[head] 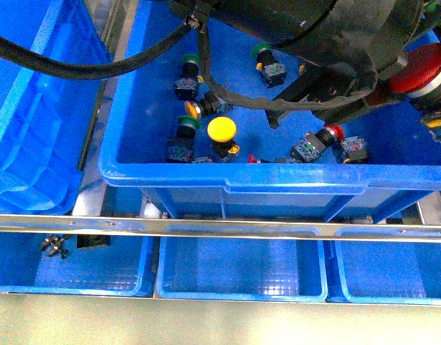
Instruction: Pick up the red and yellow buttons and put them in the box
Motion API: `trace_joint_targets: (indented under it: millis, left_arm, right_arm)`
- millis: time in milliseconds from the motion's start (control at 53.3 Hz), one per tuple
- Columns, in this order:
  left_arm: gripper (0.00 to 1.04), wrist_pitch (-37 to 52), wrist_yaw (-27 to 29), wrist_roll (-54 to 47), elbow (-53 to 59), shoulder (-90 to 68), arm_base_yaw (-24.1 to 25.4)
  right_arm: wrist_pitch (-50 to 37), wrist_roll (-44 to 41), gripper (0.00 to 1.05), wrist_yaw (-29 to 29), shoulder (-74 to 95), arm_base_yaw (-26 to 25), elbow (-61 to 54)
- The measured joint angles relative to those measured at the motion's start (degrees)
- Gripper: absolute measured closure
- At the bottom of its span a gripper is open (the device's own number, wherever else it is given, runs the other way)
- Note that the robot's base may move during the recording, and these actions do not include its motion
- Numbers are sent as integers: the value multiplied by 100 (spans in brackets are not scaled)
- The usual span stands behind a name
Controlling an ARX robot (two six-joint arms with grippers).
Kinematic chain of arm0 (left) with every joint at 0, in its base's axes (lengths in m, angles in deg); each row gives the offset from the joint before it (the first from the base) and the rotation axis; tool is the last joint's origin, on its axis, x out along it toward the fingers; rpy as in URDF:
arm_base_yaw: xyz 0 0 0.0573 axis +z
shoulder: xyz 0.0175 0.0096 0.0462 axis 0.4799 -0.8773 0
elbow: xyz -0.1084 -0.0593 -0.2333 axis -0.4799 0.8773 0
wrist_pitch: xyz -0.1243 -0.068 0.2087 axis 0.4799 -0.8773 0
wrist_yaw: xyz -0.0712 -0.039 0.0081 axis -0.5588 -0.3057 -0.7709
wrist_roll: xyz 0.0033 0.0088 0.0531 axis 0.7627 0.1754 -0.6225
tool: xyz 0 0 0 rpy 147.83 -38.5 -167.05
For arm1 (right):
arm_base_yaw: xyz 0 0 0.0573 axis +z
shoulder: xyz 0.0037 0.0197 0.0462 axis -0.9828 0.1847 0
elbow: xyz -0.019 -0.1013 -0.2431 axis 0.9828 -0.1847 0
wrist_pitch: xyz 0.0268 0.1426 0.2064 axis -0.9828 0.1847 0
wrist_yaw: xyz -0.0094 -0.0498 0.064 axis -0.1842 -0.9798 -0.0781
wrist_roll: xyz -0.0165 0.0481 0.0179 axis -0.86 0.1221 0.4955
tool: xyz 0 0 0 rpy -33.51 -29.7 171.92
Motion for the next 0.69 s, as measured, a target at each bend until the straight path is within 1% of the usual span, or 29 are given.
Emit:
trace_joint_targets:
  millis: [94, 188, 488, 694]
  left_arm:
    - [71, 22, 13, 4, 0, 0, -7]
    - [71, 22, 15, 7, 0, 0, -9]
    - [71, 20, 15, 72, -20, 0, -11]
    - [71, 13, 17, 111, -68, 0, -11]
  right_arm:
    - [-140, -284, 7, 68, 188, -284, -2]
    - [-284, -376, 7, 101, 367, -391, 0]
    - [-1051, -575, 7, 146, 1088, -551, 15]
    - [-1421, -592, 7, 153, 1552, -610, 103]
